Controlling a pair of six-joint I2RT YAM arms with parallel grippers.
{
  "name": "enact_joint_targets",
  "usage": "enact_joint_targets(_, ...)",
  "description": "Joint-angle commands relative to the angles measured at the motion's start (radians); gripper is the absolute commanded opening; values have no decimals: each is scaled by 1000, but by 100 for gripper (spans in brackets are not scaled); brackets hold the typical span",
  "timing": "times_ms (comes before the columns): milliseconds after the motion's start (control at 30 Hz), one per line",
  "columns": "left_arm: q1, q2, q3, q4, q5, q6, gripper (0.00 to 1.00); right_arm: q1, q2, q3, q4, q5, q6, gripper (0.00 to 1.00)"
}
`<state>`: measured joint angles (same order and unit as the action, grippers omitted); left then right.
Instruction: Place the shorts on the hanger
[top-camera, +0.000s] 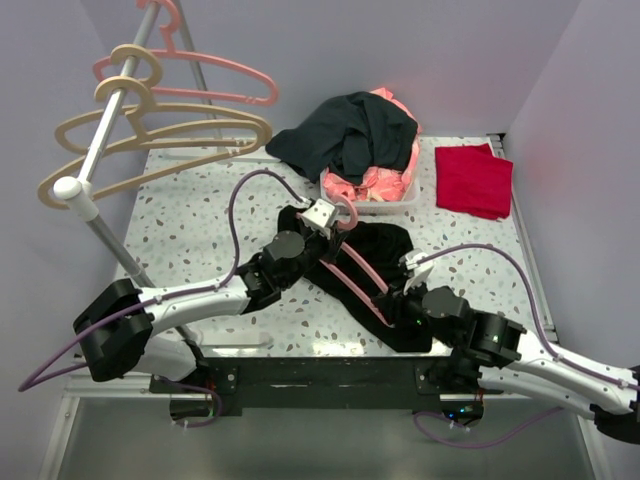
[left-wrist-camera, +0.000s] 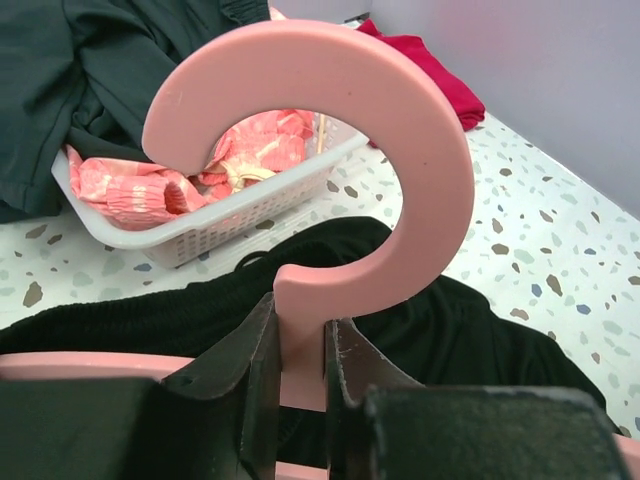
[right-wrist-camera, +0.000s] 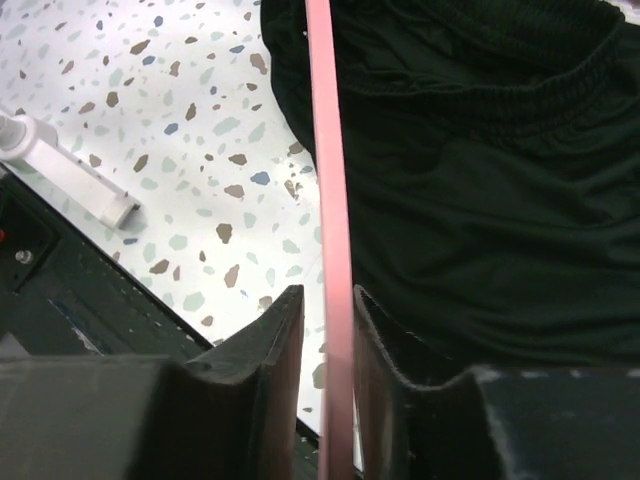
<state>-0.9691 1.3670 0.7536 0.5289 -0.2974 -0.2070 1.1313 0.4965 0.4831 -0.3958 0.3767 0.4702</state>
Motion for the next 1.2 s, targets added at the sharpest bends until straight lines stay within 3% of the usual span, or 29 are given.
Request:
enact_joint_targets(0, -3, -23, -45, 153, -71, 49, 0, 2, 37, 72, 14, 83, 42, 56)
enact_joint_targets(100, -3, -34, -79, 181, -95, 52, 0, 1, 76, 153, -61, 154, 103, 70)
enact_joint_targets(400, -3, -54, -114, 215, -108, 58, 0, -56, 333, 419, -205, 260, 189, 79)
enact_joint_targets(500, -3, -62, -122, 218, -103, 58, 0, -329, 439, 444, -149, -14, 154, 74)
enact_joint_targets(600, -3, -68, -126, 218, -98, 57, 0, -506, 548, 423, -35, -235, 142, 67)
enact_joint_targets(1033, -5, -101, -145, 224, -106, 60, 0, -630, 990, 503, 207, -266, 177, 57)
enact_joint_targets(1133, -3, -101, -139, 230, -111, 64, 0, -628, 1033, 491, 254, -242, 189, 44)
enact_joint_targets(1167, -3, -101, -137, 240, -117, 64, 0, -630, 1036, 482, 271, -234, 192, 34)
